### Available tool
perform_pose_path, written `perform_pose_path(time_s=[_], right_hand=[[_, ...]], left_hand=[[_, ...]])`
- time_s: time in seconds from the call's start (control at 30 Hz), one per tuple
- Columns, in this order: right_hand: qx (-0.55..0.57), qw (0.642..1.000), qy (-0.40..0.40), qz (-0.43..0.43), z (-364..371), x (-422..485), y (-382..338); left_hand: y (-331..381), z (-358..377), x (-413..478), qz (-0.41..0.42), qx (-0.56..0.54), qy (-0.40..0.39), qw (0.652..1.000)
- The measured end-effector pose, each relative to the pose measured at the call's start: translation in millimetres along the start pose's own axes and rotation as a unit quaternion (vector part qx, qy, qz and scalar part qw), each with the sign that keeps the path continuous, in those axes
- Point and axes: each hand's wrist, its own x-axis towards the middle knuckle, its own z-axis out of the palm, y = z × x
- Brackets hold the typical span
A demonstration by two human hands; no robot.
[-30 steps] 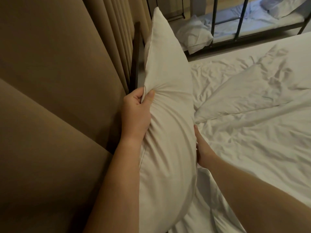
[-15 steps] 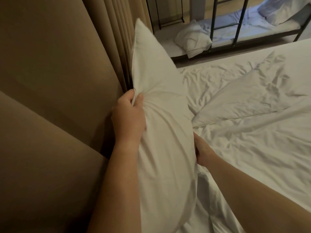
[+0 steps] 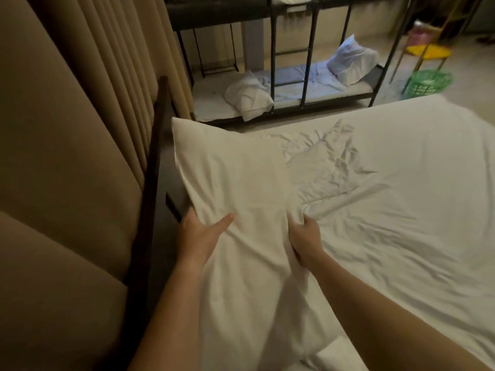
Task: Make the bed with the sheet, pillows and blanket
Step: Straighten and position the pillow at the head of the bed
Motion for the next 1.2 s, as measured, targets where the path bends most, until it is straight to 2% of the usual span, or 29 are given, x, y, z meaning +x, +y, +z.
perform_pose_path(time_s=[0.2, 0.33, 0.77, 1.2], right_hand=[[-0.145, 0.985, 0.058, -0.069, -101.7, 16.0, -0.9], [-0.189, 0.976, 0.075, -0.080, -182.3, 29.6, 12.2], [-0.204, 0.973, 0.106, -0.028, -437.6, 86.9, 50.7], [-0.220, 0.959, 0.173, 0.049, -560.6, 185.2, 65.8]], left_hand=[[15.2, 85.2, -48.7, 0.016, -0.036, -0.012, 0.999], [32.9, 150.2, -93.4, 0.025, -0.048, -0.017, 0.998], [109.1, 370.5, -214.8, 0.014, -0.083, -0.071, 0.994], [169.8, 529.0, -211.8, 0.013, -0.058, -0.139, 0.989]])
